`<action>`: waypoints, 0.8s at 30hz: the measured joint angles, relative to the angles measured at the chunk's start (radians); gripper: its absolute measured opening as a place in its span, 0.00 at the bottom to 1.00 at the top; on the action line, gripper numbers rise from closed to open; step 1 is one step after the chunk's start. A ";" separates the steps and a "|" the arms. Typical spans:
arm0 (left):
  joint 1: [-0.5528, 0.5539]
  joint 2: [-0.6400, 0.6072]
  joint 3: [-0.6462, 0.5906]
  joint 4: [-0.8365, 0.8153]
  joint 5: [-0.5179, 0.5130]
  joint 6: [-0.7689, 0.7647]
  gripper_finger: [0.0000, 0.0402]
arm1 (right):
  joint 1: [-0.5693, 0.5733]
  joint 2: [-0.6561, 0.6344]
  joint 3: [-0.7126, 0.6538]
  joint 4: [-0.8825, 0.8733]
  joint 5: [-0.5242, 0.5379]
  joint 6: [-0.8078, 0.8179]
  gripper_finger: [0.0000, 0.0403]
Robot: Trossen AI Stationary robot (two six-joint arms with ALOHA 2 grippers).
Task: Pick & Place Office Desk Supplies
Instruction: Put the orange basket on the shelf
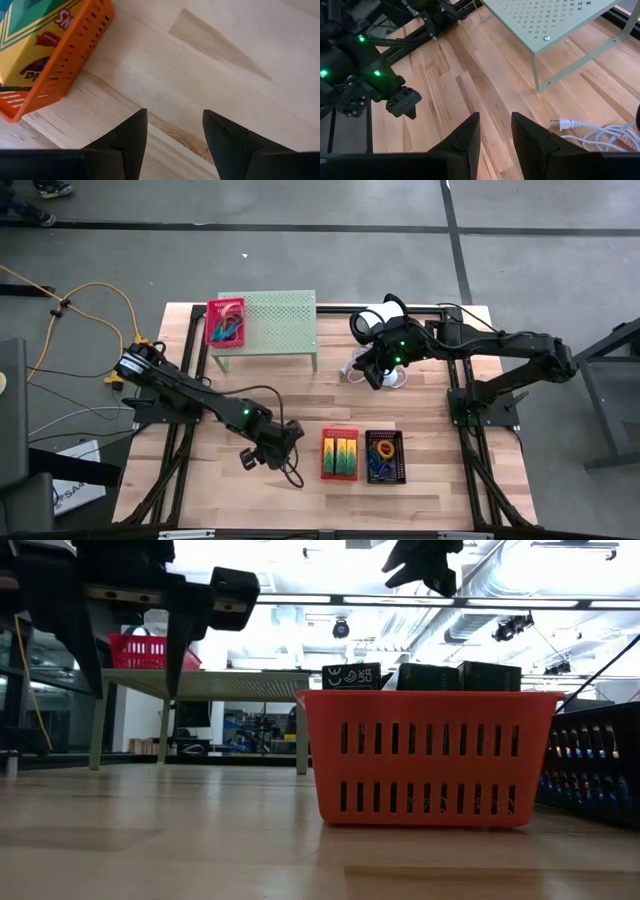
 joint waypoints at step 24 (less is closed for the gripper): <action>0.000 -0.001 0.000 0.187 0.000 0.227 0.46 | 0.000 0.000 0.000 0.045 0.027 0.000 0.25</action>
